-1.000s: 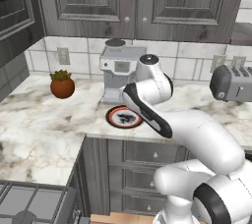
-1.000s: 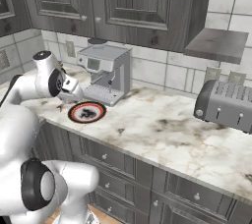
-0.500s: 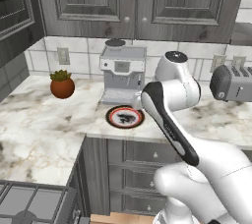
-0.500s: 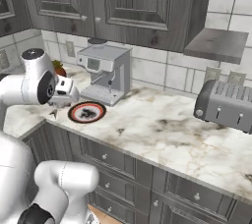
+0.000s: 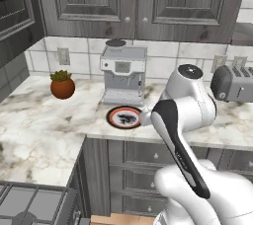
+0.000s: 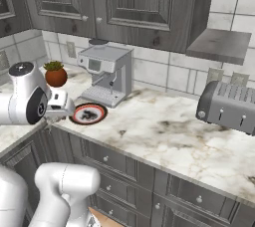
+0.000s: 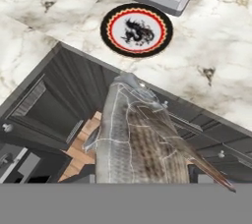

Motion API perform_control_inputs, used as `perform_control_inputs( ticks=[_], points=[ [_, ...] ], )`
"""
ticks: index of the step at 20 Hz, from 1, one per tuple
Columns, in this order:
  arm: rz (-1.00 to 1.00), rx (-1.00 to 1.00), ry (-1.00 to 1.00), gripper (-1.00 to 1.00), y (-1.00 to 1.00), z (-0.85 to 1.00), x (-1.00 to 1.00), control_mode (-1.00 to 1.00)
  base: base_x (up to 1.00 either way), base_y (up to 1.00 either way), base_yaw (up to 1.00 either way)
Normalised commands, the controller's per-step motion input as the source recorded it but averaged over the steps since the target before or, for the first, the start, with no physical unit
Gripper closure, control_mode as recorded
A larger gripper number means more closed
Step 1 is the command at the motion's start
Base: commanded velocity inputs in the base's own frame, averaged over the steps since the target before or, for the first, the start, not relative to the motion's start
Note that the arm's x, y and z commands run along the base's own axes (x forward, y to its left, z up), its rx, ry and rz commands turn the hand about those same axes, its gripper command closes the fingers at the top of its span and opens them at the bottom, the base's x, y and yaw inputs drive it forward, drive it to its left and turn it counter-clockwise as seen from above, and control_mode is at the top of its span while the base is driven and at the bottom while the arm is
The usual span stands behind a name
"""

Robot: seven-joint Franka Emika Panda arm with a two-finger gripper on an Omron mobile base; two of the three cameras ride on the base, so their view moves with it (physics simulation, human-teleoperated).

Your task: Retrieve the frozen meat and place it in the pot on a burner. Then turn the burner on.

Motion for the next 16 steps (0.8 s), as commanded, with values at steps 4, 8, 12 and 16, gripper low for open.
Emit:
perform_control_inputs(
  ticks=[4,8,12,16],
  points=[
    [0.0,0.0,0.0,1.0,0.0,0.0,0.0,-1.0,0.0,0.0,0.0],
    [0.0,0.0,0.0,1.0,0.0,0.0,0.0,-1.0,0.0,0.0,0.0],
    [0.0,0.0,0.0,1.0,0.0,0.0,0.0,-1.0,0.0,0.0,0.0],
    [0.0,0.0,0.0,1.0,0.0,0.0,-0.01,1.0,-0.14,0.0,0.07]
  ],
)
